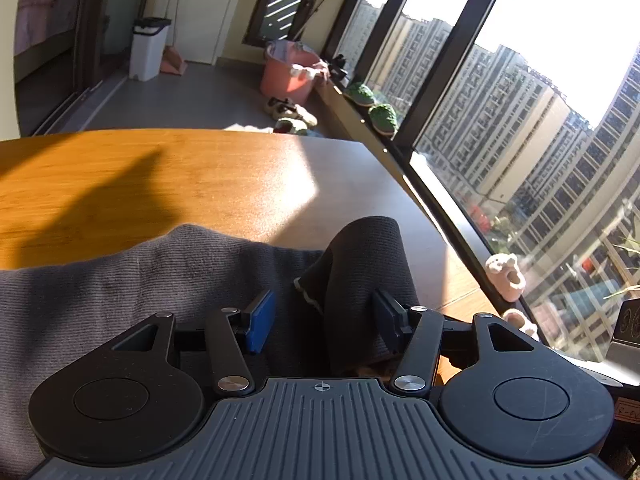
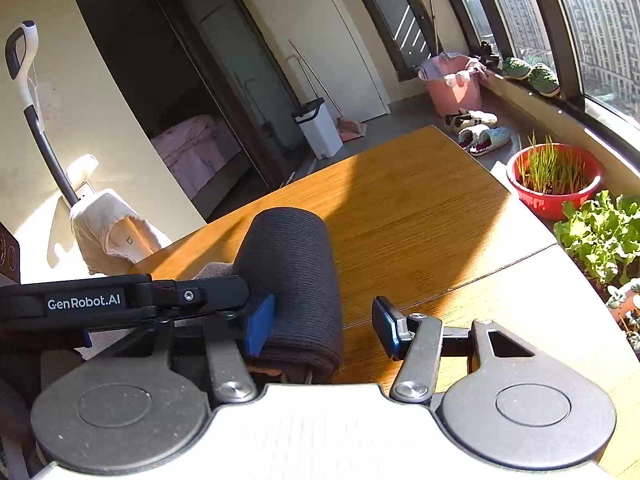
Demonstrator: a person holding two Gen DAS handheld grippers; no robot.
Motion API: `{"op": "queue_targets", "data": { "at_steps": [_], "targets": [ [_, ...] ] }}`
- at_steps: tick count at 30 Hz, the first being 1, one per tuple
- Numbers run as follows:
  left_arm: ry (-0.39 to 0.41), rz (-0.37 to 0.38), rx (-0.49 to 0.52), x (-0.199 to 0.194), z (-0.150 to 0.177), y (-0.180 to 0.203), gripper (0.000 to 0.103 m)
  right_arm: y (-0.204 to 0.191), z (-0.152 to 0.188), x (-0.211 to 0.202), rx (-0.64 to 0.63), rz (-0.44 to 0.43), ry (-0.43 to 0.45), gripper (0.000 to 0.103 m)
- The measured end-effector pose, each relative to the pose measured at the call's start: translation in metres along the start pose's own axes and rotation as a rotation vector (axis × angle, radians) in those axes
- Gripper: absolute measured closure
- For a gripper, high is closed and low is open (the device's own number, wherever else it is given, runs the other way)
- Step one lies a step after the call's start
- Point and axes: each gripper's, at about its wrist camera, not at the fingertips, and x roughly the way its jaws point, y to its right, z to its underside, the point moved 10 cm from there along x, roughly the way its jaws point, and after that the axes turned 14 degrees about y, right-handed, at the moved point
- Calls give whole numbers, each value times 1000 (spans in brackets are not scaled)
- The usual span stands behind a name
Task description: Fold clothes
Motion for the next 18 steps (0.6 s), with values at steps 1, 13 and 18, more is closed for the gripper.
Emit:
{"op": "queue_targets", "data": {
  "at_steps": [1, 13, 18],
  "targets": [
    [6, -1, 7, -2, -2, 1, 44, -4, -1, -2, -21, 5, 2, 50],
    [56, -59, 68, 6, -8, -4, 37, -22, 3, -7, 25, -34, 38, 50],
    [58, -67, 46, -1, -8, -17, 35, -39, 9, -6, -35, -20, 46, 56]
  ]
}}
